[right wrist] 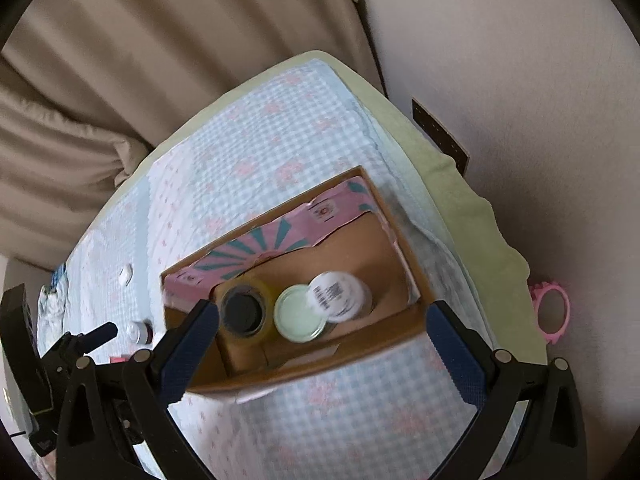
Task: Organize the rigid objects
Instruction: 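Withdraw both tools from the box toward the red box and silver jar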
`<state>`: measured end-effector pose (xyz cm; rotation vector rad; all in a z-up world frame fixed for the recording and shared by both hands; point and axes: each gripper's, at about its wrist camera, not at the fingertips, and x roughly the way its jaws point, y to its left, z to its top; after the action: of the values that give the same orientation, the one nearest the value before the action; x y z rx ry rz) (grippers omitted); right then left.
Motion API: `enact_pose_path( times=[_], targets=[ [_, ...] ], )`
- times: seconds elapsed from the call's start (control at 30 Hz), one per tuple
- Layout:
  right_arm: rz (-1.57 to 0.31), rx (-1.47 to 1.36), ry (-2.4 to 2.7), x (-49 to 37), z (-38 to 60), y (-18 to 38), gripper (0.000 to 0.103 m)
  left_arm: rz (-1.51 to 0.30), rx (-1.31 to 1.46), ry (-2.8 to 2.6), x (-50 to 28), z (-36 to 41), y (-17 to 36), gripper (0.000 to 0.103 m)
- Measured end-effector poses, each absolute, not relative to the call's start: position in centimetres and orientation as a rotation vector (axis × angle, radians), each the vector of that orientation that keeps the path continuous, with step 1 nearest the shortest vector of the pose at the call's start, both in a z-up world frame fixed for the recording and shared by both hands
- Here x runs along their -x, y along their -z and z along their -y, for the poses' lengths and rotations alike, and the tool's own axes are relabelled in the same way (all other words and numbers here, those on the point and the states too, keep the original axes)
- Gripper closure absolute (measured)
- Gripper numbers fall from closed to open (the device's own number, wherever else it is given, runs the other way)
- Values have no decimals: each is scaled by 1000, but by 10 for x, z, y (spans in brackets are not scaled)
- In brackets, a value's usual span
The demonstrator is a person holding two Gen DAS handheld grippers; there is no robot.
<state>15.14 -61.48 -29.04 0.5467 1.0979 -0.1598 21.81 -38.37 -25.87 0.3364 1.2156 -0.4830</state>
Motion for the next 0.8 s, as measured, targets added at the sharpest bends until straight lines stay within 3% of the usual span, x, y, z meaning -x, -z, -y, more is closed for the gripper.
enact_pose_path(
  times=[0.33, 0.8],
  targets=[
    [-1040, -423, 125, -123, 563, 227, 0, -1129, -253, 385, -176, 308, 189, 0],
    [-983, -240, 22, -99, 400, 164, 0, -1064, -53, 147, -135, 103, 136, 0]
  ],
)
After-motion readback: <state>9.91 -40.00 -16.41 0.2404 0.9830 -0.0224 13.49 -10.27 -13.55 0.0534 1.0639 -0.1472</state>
